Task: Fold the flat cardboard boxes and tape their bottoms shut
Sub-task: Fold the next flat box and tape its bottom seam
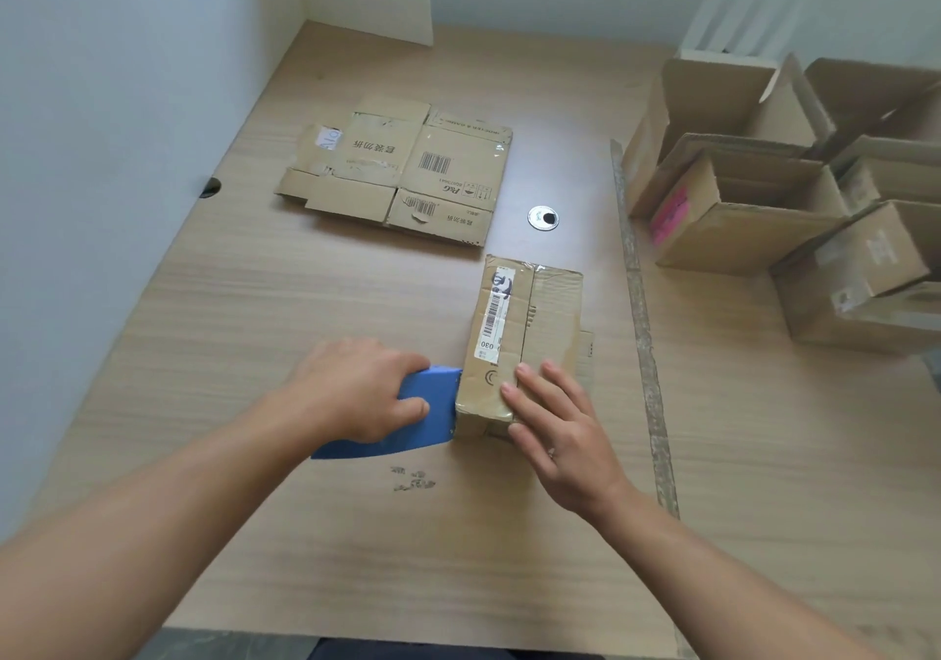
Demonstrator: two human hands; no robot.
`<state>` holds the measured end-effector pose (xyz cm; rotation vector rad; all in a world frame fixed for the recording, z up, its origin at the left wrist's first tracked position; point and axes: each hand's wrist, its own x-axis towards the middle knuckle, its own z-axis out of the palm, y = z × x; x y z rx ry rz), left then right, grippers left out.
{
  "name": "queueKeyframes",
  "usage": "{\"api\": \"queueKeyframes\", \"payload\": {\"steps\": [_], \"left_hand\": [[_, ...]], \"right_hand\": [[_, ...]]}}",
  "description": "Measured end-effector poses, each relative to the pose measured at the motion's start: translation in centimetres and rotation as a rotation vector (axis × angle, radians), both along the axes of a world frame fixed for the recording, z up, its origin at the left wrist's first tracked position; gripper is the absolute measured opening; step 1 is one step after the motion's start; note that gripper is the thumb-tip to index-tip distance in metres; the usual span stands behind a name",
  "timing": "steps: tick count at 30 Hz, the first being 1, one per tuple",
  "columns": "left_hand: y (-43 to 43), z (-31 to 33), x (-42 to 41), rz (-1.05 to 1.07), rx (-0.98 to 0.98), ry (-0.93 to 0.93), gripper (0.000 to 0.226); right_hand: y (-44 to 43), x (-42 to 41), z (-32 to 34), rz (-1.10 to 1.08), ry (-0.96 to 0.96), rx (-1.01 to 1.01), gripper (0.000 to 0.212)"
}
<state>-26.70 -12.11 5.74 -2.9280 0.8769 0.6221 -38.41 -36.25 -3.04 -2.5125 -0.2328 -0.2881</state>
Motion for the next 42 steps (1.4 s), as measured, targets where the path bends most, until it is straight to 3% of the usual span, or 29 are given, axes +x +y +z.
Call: {"api": "queueKeyframes", "payload": {"steps": [5, 16, 28, 30, 32, 34, 37, 42], "left_hand": [[-2.2, 1.3, -1.6, 0.055, 0.089, -0.098, 0.025], [-4.3, 2.6, -3.3, 0.093, 0.172, -0.202, 0.010], [0.0, 2.0, -3.7, 0.313, -0.017, -0.329, 0.034], [0.3, 2.6, -3.2, 0.340, -0.086, -0.424, 0.043], [-0.4, 2.8, -3.1, 0.292, -0.188, -0.498, 0.051], [-1.9, 2.6, -3.3, 0.183, -0.255, -0.491, 0.056], [-4.0, 1.5, -3.5, 0.061, -0.216, -0.439, 0.059], [-4.6, 0.8, -2.8, 0.183, -0.287, -0.327, 0.055]], "right_hand": [[0.3, 0.1, 0.5, -0.024, 0.070, 0.048, 0.039], [0.4, 0.4, 0.7, -0.045, 0.109, 0.152, 0.031], [-0.1, 1.0, 2.1, -0.041, 0.237, 0.207, 0.034], [0.1, 0.2, 1.7, -0.141, 0.185, 0.239, 0.049], [0.5, -0.9, 1.2, -0.362, 0.153, 0.274, 0.071], [1.0, -1.5, 0.7, -0.583, 0.134, 0.305, 0.080], [1.7, -1.6, 0.3, -0.728, 0.165, 0.426, 0.073], [1.6, -1.1, 0.6, -0.819, 0.188, 0.684, 0.063]]}}
